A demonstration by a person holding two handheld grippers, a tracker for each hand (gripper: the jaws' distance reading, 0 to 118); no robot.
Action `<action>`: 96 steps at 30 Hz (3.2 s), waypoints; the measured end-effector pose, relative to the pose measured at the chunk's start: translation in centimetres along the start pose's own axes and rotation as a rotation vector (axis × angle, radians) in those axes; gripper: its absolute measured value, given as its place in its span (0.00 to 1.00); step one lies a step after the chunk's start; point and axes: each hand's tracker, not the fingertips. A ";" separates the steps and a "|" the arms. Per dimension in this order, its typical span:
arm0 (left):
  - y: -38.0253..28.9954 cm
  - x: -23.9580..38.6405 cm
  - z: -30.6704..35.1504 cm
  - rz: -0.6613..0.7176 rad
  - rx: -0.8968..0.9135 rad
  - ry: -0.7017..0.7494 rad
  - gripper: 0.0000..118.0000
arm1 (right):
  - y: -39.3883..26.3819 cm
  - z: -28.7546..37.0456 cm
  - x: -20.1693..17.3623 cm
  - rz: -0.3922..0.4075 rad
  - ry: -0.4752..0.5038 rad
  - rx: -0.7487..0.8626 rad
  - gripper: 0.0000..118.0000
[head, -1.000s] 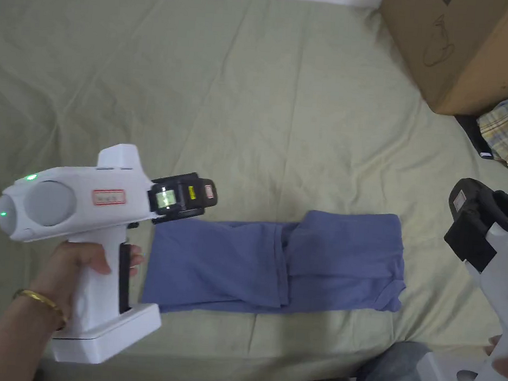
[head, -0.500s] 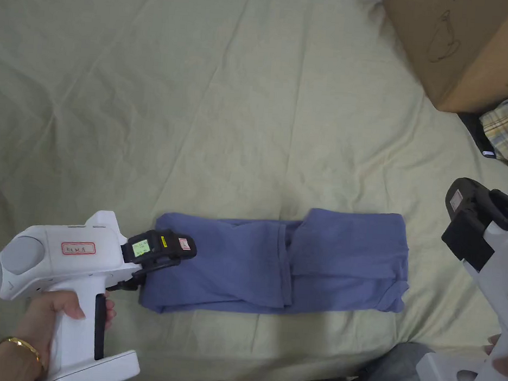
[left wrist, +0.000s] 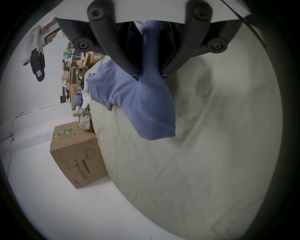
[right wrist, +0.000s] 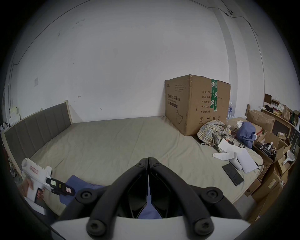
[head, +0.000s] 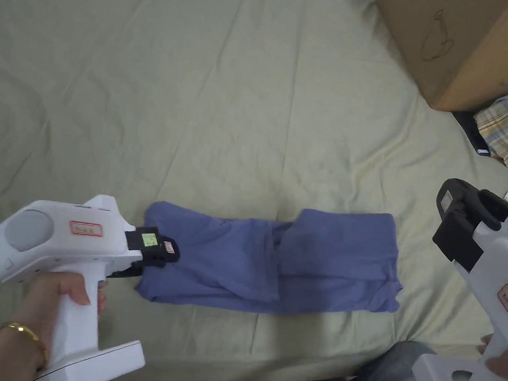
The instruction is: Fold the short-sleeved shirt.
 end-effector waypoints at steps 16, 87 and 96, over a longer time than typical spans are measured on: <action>0.2 4.2 10.5 -0.215 0.266 0.414 0.09 | -0.6 0.0 -0.8 -0.032 0.057 0.014 0.00; -8.1 10.0 6.6 -0.677 0.786 0.472 0.00 | -5.4 -7.7 -9.7 0.003 0.255 -0.125 0.00; -8.9 6.7 8.0 -0.605 0.755 0.500 0.00 | -13.8 -15.0 -15.3 0.109 0.204 -0.396 0.00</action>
